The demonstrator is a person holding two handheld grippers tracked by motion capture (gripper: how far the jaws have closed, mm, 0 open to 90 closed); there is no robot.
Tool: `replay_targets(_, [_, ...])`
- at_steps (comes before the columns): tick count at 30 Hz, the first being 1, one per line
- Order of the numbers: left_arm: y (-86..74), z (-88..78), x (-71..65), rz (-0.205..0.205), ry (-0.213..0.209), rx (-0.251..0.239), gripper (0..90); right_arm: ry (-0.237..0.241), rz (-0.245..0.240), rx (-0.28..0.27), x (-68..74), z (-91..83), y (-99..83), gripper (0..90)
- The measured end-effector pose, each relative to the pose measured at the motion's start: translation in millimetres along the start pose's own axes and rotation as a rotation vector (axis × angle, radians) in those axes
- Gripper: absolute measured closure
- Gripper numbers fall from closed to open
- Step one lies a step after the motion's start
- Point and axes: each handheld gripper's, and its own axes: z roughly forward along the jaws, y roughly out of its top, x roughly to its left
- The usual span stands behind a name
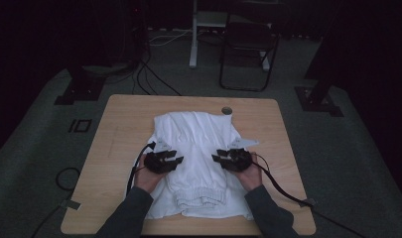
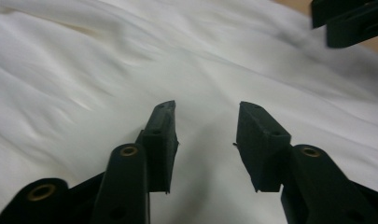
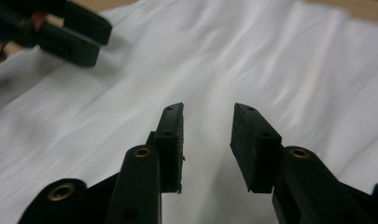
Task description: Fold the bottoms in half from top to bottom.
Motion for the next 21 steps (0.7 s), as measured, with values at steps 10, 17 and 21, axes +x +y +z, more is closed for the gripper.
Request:
replay_targets(10, [-28.2,34.5,17.7,-0.024,0.040,0.034,57.7,-0.110,0.050,0.082,-34.2,55.9,-24.1,61.4])
replay_targets(17, [-48.5,16.7,-9.1,-0.007,0.040,0.020,57.5,-0.113,0.033,0.082,-14.4,37.6,-40.2,61.4])
replay_targets(21, [-62.7,1.7,-28.4,0.000,0.023,0.020,57.3,-0.082,0.042,0.083,-1.1,20.6,-53.9,61.4])
